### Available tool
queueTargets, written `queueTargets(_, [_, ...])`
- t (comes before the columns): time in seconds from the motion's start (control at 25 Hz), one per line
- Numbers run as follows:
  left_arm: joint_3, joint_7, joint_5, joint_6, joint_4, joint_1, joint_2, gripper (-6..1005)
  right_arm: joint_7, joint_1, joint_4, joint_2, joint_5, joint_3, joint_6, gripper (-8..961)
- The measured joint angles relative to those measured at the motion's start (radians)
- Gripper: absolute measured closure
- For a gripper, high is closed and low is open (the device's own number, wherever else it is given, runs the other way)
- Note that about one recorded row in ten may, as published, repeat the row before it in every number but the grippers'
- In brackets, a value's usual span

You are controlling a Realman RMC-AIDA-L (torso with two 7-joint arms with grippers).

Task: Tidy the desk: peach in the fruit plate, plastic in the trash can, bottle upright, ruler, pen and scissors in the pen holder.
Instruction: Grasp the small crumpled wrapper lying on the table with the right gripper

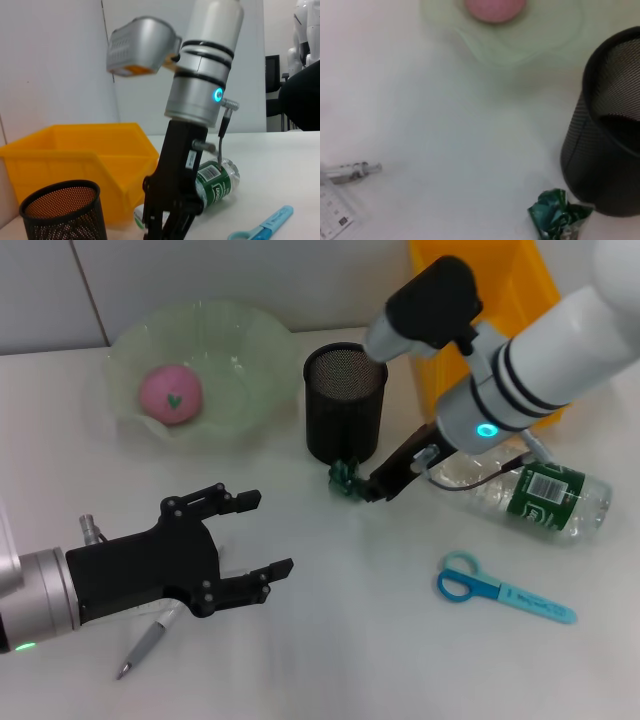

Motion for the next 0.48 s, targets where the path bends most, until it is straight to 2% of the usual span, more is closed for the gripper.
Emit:
queueTargets(0.08, [0.000,0.003,0.000,0.000,-0.001,0.000,0.000,200,0.001,-0.033,-0.048,-0.002,0.000,0.002,-0.007,715])
queueTargets(0.44, [0.000,0.010,0.000,0.002,-0.012,-0.004,0.000,200,0.000,-0.032,-0.048,0.000,0.027,-0.006,0.005,771])
queueTargets(0.48, [0.000,0.010,0.000,0.002,-0.012,-0.005,0.000,200,-0.003,-0.030,-0.048,0.000,0.040,-0.010,0.006,734])
